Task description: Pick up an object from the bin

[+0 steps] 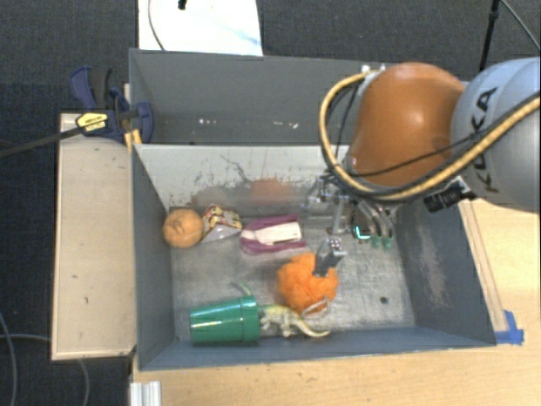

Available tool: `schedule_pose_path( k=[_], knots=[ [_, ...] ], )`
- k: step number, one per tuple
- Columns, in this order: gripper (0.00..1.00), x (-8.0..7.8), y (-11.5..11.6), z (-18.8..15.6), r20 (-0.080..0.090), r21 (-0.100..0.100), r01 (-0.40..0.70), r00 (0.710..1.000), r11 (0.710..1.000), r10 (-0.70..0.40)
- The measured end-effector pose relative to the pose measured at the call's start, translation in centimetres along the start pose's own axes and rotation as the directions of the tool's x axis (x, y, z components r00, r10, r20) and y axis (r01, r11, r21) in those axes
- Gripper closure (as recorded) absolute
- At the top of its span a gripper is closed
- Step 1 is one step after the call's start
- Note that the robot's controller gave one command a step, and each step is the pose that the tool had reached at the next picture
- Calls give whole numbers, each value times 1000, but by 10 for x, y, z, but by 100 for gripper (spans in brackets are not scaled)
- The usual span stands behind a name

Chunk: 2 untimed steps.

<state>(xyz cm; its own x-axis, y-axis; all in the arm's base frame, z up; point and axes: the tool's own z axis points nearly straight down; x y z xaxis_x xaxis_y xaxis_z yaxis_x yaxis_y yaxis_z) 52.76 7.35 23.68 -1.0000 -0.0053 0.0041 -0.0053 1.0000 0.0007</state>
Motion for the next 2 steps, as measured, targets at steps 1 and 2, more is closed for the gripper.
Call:
schedule_pose_path(
  k=[1,2],
  knots=[
    [0,-2,0,-3,7,-1,-2,1000,1000,2],
    [0,34,19,52,12,2,223,975,975,-223]
  ],
)
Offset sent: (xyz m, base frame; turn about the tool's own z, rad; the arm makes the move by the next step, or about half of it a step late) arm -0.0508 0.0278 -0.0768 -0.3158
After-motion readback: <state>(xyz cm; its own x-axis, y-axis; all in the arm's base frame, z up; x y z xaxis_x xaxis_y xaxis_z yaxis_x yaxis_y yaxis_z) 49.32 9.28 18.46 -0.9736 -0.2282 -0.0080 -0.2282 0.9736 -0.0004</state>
